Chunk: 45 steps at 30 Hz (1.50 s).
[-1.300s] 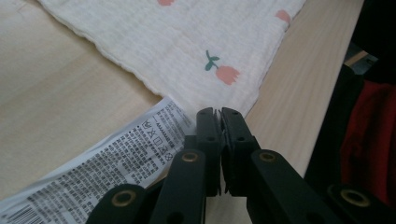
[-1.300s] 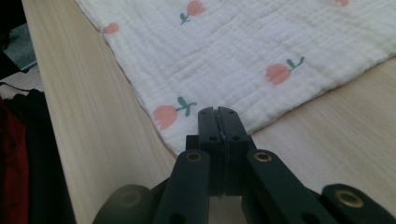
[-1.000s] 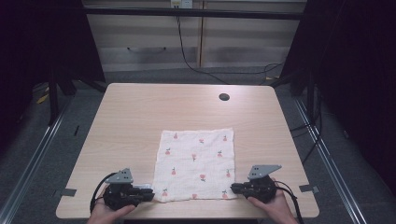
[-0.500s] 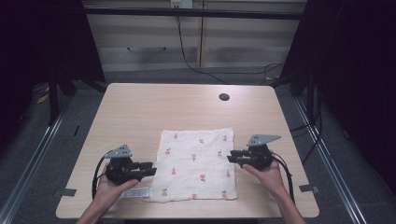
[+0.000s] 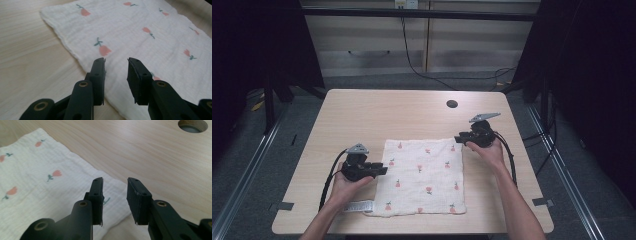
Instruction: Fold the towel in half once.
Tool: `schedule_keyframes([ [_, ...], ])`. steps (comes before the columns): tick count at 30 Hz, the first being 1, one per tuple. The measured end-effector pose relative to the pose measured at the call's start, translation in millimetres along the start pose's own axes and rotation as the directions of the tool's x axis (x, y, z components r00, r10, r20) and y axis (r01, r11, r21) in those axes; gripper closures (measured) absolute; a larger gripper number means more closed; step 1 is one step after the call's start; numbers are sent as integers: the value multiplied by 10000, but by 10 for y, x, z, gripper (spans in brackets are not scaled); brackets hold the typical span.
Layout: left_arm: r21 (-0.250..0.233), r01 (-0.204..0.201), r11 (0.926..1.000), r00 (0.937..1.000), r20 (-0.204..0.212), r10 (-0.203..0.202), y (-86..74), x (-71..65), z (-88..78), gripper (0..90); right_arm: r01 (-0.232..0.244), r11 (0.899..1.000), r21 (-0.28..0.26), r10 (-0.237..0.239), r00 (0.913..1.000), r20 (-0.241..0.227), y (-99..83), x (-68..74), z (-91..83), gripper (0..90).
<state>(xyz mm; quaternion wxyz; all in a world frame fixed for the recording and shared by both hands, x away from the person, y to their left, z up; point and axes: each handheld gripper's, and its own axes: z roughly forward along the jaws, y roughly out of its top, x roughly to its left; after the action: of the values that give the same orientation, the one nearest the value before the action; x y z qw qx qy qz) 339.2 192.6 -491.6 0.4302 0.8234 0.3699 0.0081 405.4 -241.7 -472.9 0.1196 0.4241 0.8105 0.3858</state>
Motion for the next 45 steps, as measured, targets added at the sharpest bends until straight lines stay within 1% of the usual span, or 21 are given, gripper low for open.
schedule_keyframes([
  [2, -87, 179, 9998, 9998, -12, -179, 0, 32, -35, 667, -191, 9997, 120, 190, 9997, 151, -6, -57, 50, 671],
  [6, -350, 113, 9993, 9999, 12, -112, 30, 28, -128, 670, -390, 9980, 502, 366, 9982, 474, -40, -125, 152, 668],
  [9, -365, 96, 9993, 9999, -88, -100, 93, 65, -158, 647, -583, 9972, 459, 560, 9972, 487, -52, -174, 200, 660],
  [10, -485, 150, 9987, 9998, -125, -156, 118, 91, -164, 642, -535, 9970, 555, 507, 9974, 505, -54, -183, 219, 657],
  [11, -528, 407, 9978, 9992, -13, -408, 146, 121, -161, 638, -590, 9960, 668, 551, 9967, 592, -57, -187, 235, 656],
  [12, -422, 452, 9981, 9988, 218, -443, 183, 159, -152, 627, -581, 9956, 736, 542, 9971, 533, -63, -194, 257, 656],
  [15, -456, 342, 9984, 9991, -247, -353, 290, 243, -149, 601, -635, 9959, 645, 606, 9971, 459, -62, -189, 281, 666],
  [18, -844, 783, 9934, 9968, -91, -793, 329, 386, -161, 573, -333, 9954, 896, 271, 9972, 690, -61, -152, 315, 678],
  [19, -833, 894, 9925, 9959, -63, -902, 324, 430, -154, 569, -361, 9954, 882, 298, 9969, 726, -61, -150, 317, 683],
  [22, -534, 908, 9944, 9947, -441, -932, 307, 531, -112, 560, -523, 9952, 830, 468, 9966, 673, -71, -139, 317, 777],
  [24, -664, 1105, 9917, 9925, -449, -1136, 294, 620, -84, 558, -291, 9968, 738, 250, 9981, 566, -85, -130, 322, 862],
  [25, -649, 1182, 9909, 9915, -474, -1213, 294, 657, -64, 558, -368, 9969, 697, 334, 9982, 502, -93, -115, 323, 870],
  [27, -599, 1216, 9908, 9904, -581, -1250, 319, 704, -1, 557, -441, 9972, 603, 413, 9980, 472, -102, -100, 329, 875],
  [30, -682, 1175, 9907, 9916, -470, -1209, 407, 739, 120, 588, -489, 9979, 430, 474, 9982, 360, -110, -79, 350, 880],
  [31, -649, 1010, 9928, 9942, -310, -1031, 435, 742, 164, 642, -449, 9979, 468, 431, 9984, 379, -107, -77, 351, 880],
  [32, -552, 944, 9940, 9947, -353, -965, 466, 745, 216, 671, -461, 9979, 466, 443, 9983, 387, -106, -75, 353, 879],
  [36, -309, 1113, 9933, 9926, -453, -1127, 542, 771, 395, 630, -500, 9983, 299, 489, 9981, 365, -124, -81, 354, 879],
  [38, -243, 1108, 9935, 9934, -282, -1115, 551, 775, 451, 630, -559, 9982, 196, 553, 9980, 309, -136, -85, 353, 879],
  [40, -12, 876, 9962, 9953, -424, -876, 557, 762, 524, 623, -575, 9982, 167, 570, 9979, 311, -140, -85, 353, 879],
  [43, -83, 749, 9972, 9953, -615, -752, 590, 750, 569, 631, -582, 9981, 209, 575, 9979, 306, -138, -85, 349, 879],
  [45, -138, 465, 9988, 9966, -674, -474, 595, 716, 603, 647, -608, 9979, 228, 602, 9978, 290, -141, -80, 344, 879],
])
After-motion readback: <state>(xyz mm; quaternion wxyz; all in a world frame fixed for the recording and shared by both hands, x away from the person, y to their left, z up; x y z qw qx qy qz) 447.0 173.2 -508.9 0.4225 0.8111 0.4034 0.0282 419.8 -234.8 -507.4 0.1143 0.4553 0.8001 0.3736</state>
